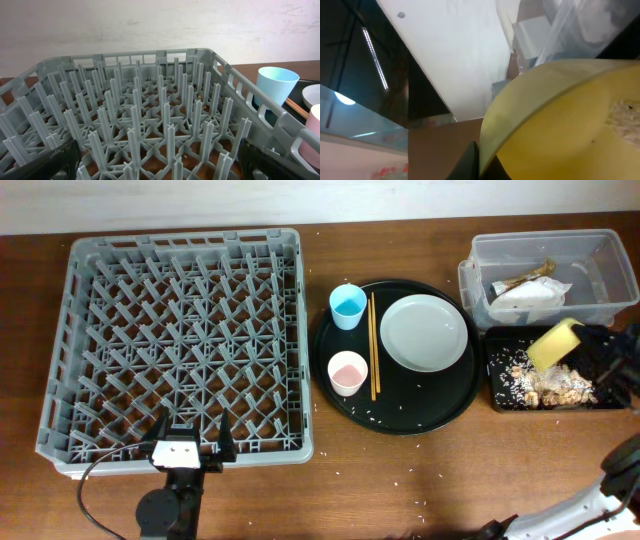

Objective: Sort waste into correct bins and load items into the dishwasher rack
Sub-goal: 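Grasp the yellow bowl with the right gripper and tip scraps onto the black tray, then set the yellow bowl back down on the round tray with the right gripper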

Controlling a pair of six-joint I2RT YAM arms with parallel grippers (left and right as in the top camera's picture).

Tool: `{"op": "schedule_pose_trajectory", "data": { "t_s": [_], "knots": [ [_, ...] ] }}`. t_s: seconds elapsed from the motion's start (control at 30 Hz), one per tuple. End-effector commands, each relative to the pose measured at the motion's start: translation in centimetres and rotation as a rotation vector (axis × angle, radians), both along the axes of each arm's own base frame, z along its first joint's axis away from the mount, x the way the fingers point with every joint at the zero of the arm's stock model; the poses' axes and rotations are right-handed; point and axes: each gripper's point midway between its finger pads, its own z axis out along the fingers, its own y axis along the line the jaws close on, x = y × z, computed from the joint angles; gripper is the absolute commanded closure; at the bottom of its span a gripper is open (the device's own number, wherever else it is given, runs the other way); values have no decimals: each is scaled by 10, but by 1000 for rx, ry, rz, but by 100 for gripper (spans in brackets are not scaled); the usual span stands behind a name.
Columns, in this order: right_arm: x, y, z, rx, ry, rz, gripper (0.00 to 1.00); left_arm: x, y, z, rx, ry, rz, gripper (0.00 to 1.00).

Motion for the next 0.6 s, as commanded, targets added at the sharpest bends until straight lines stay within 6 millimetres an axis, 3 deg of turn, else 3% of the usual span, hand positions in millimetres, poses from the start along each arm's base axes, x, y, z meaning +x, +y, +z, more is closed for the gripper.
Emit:
{"op": "schedule_pose_trajectory", "data": {
  "t_s": [0.0, 0.27, 0.37, 0.43, 0.47, 0.57],
  "knots": [
    [0, 0, -4, 11, 20, -2, 96, 0, 1, -1, 15, 2, 4, 0],
    [-13, -24, 6, 44, -25, -68, 96, 0, 2, -1, 15, 2, 5, 0],
    [-10, -15, 2, 7, -26, -44, 96, 0, 2, -1, 15, 2, 5, 0],
    [-1, 2, 3, -20, -54, 7, 96, 0, 2, -1, 15, 2, 5, 0],
    [0, 4, 13, -26, -134, 16, 96, 0, 2, -1, 15, 2, 5, 0],
    [-1, 6, 13, -7, -116, 15, 96, 0, 1, -1, 15, 2, 4, 0]
  ]
}}
